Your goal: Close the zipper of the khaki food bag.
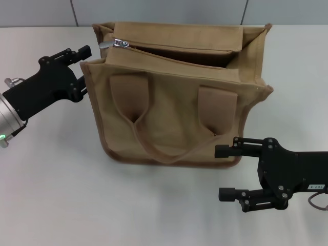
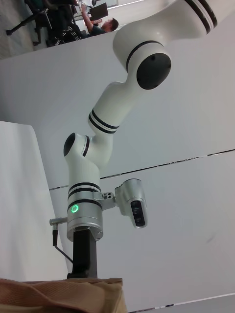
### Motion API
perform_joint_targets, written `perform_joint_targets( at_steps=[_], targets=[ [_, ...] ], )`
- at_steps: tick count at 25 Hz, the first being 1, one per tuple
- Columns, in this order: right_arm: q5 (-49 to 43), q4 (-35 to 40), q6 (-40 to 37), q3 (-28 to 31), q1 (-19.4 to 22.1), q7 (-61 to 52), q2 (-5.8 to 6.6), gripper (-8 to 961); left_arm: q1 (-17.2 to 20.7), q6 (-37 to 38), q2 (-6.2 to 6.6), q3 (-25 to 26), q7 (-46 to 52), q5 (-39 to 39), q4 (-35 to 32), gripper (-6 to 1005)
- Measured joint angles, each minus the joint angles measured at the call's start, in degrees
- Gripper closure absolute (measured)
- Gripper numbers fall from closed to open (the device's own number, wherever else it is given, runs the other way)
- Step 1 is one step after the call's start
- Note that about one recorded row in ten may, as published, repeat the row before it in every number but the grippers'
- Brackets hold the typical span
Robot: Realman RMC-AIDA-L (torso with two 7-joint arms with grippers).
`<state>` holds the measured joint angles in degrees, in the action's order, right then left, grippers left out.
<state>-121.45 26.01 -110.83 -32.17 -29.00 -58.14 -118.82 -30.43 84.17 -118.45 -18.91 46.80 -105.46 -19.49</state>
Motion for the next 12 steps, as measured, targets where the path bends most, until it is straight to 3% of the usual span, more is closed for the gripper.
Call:
perform_joint_targets(
  at_steps=[5, 12],
  targets=[
    [0.0, 0.0, 0.0, 0.0, 0.0, 0.1, 0.0, 195, 0.2, 0.1, -0.03, -0.1, 0.0, 0.3, 0.1, 452],
    [0.0, 0.0, 0.0, 0.0, 0.0, 0.1, 0.0, 199, 0.7, 1.1, 0.03, -0.1, 0.0, 1.2, 0.1, 726]
  ],
)
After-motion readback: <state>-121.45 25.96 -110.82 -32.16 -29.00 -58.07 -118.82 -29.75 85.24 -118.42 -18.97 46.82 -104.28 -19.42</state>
